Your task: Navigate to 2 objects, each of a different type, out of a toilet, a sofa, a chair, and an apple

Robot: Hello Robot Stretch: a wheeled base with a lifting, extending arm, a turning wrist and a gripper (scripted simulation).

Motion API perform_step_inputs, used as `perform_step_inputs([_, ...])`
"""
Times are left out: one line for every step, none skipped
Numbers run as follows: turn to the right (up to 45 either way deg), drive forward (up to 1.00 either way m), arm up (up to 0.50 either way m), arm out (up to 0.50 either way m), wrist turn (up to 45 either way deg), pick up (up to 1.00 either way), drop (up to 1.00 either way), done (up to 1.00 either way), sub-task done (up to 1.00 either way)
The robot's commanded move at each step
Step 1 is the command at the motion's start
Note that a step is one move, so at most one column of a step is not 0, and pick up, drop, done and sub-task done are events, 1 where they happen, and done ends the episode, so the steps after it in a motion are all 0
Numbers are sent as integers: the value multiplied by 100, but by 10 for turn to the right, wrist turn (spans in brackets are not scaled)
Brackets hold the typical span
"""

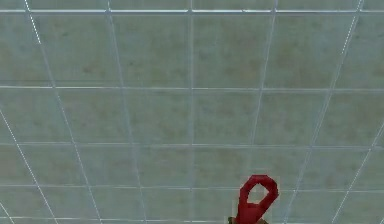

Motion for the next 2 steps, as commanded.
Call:
perform_step_inputs([-210,0,0,0,0,0,0,0,0])
perform_step_inputs([0,35,0,0,0,0,0,0,0])
